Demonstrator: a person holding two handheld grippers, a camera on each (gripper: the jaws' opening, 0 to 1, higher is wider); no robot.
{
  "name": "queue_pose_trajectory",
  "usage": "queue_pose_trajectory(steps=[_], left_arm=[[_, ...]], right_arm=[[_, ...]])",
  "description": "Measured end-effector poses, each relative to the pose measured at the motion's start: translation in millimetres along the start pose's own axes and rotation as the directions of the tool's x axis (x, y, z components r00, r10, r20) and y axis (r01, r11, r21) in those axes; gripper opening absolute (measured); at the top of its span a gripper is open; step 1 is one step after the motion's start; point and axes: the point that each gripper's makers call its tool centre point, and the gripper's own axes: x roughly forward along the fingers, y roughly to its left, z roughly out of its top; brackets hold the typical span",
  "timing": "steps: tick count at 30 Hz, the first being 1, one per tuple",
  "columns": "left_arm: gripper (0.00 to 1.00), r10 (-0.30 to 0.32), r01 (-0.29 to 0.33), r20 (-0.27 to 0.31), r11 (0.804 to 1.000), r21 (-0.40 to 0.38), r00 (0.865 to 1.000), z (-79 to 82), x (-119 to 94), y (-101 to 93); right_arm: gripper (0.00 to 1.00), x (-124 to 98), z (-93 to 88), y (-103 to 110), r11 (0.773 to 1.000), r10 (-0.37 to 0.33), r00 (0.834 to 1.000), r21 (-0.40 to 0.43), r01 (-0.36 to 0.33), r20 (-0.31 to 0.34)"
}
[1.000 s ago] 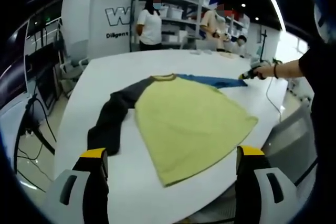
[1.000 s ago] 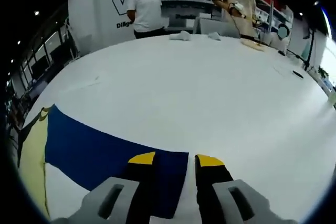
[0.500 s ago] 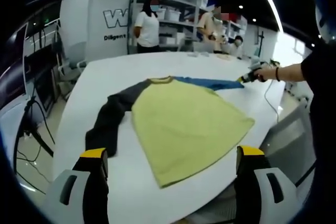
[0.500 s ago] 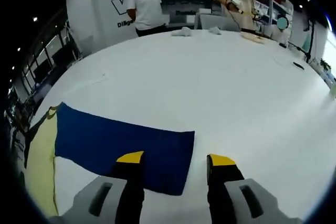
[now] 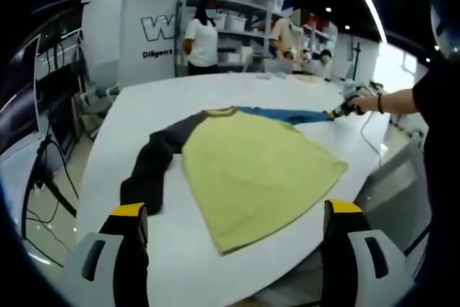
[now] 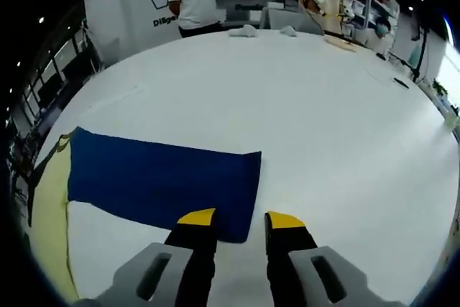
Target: Fold the garment on the visible template until the final outline fits inside the template.
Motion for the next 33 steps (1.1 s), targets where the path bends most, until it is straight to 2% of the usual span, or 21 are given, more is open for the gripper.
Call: queue_pose_trajectory(steps=[7, 13, 24, 33], left_arm=[[0.99, -0.001, 0.001, -0.002, 1.0, 0.001, 1.0, -1.6, -1.3, -1.1], [0.99, 0.005, -0.005, -0.003, 1.0, 0.006, 1.0, -1.0, -2.5, -0.2], [0.99, 0.011, -0.011, -0.009, 1.0, 0.014, 1.0, -1.7, -4.6, -0.1], [0.99, 0.007, -0.007, -0.016, 1.0, 0.017, 1.0, -2.6, -3.6, -2.1]], right_arm=[[0.11, -0.9, -3.5, -1.7, 0.998, -0.04, 0.999, -0.041, 0.041, 0.006], [0.0, 0.5, -1.5, 2.3, 0.999, -0.025, 1.0, -0.049, 0.025, 0.003], [0.0, 0.0, -1.2, -1.2, 0.997, -0.04, 0.999, -0.062, 0.038, -0.036], [0.0, 2.7, 2.4, -2.6, 0.997, -0.044, 0.998, -0.068, 0.042, -0.041]])
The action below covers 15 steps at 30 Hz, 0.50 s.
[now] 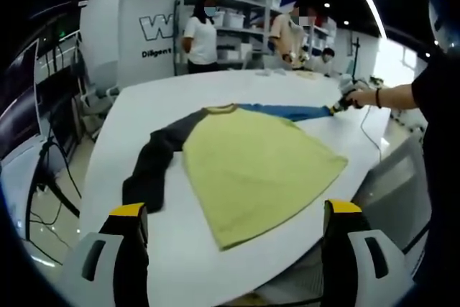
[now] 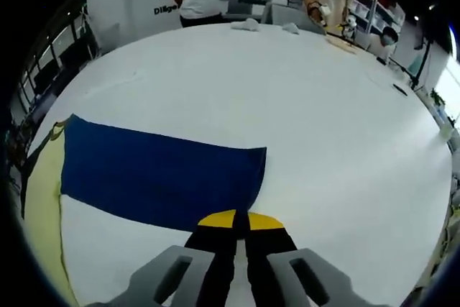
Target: Fold the garment on the visible template until the final outline fits inside the template.
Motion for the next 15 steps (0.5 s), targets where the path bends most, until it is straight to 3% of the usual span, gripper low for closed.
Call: queue_pose_trajectory(steps=[15], left_arm=[[0.99, 0.011, -0.011, -0.017, 1.0, -0.025, 1.0, -4.0, 2.7, 1.7]], right_arm=[[0.0, -6.4, 6.4, 2.2, 1.0, 0.005, 1.0, 0.031, -0.005, 0.011]])
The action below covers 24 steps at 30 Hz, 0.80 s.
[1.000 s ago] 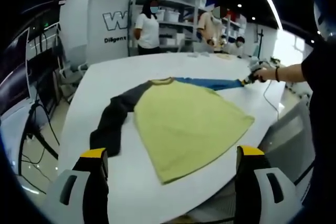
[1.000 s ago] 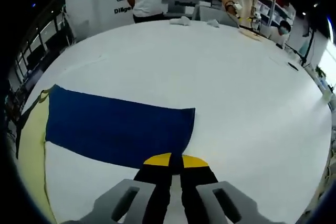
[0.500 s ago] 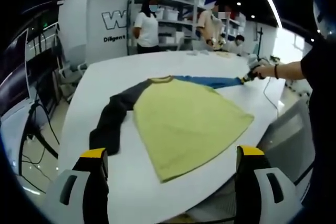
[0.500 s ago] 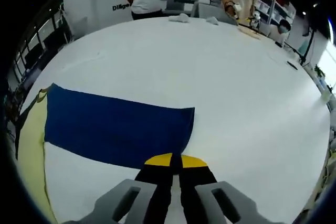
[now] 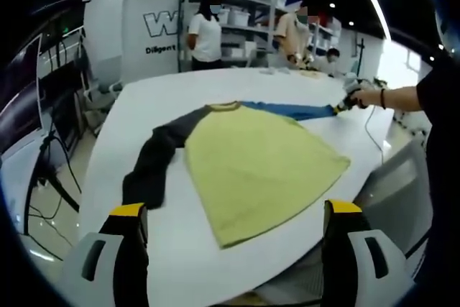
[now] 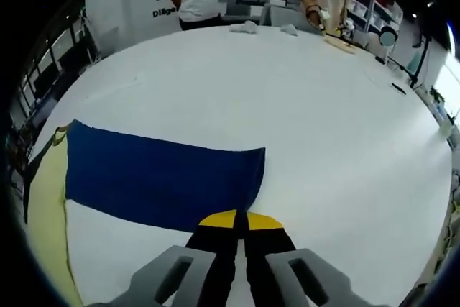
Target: Fold the garment on the visible template until the final outline fits inside the template.
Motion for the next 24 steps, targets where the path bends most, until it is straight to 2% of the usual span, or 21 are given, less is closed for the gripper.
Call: queue_pose_trajectory(steps=[4, 10, 15, 24], left_arm=[[0.99, -0.002, 0.002, -0.004, 1.0, 0.008, 1.0, -0.8, 0, -0.3], [0.99, -0.016, 0.016, -0.006, 1.0, -0.005, 1.0, -1.4, 2, -3.5], [0.99, -0.032, 0.032, -0.007, 0.999, -0.004, 0.999, -2.2, 6, -6.8], [0.99, -0.048, 0.048, -0.009, 0.999, 0.0, 0.999, -2.8, 6, -8.2]], right_arm=[[0.0, -4, 4.2, 2, 1.0, -0.001, 1.0, 0.0, 0.001, 0.002], [0.0, -14, 15.8, 16, 1.0, 0.026, 0.999, 0.002, -0.026, 0.03], [0.0, -19, 25.4, 33, 0.998, 0.066, 0.997, -0.005, -0.066, 0.048], [0.0, -26, 36.4, 67, 0.992, 0.111, 0.992, -0.067, -0.107, 0.059]])
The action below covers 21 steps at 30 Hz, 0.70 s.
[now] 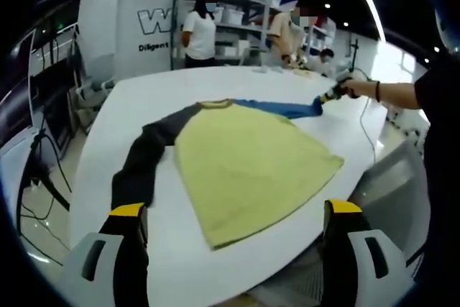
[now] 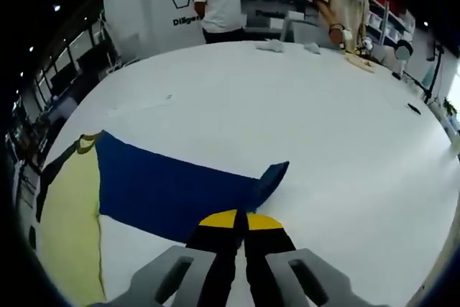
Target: Fold the garment on the visible template until the final outline fits inside the template.
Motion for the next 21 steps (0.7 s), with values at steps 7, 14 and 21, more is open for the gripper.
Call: queue_pose_trajectory(steps=[7, 14, 21], left_arm=[[0.99, -0.007, 0.007, 0.003, 1.0, -0.003, 1.0, -1.0, -1, 0.0], [0.99, -0.01, 0.01, 0.004, 1.0, 0.001, 1.0, -0.1, -1, -2.8], [0.99, -0.018, 0.018, 0.003, 1.0, 0.002, 1.0, -1.9, 0, -5.3]], right_arm=[[0.0, 1, 9.5, 31, 0.998, 0.045, 0.999, -0.034, -0.045, 0.003], [0.0, 1, 19.3, 61, 0.993, 0.1, 0.995, -0.062, -0.099, 0.007], [0.0, 1, 22.1, 91, 0.985, 0.153, 0.988, -0.083, -0.152, 0.003]])
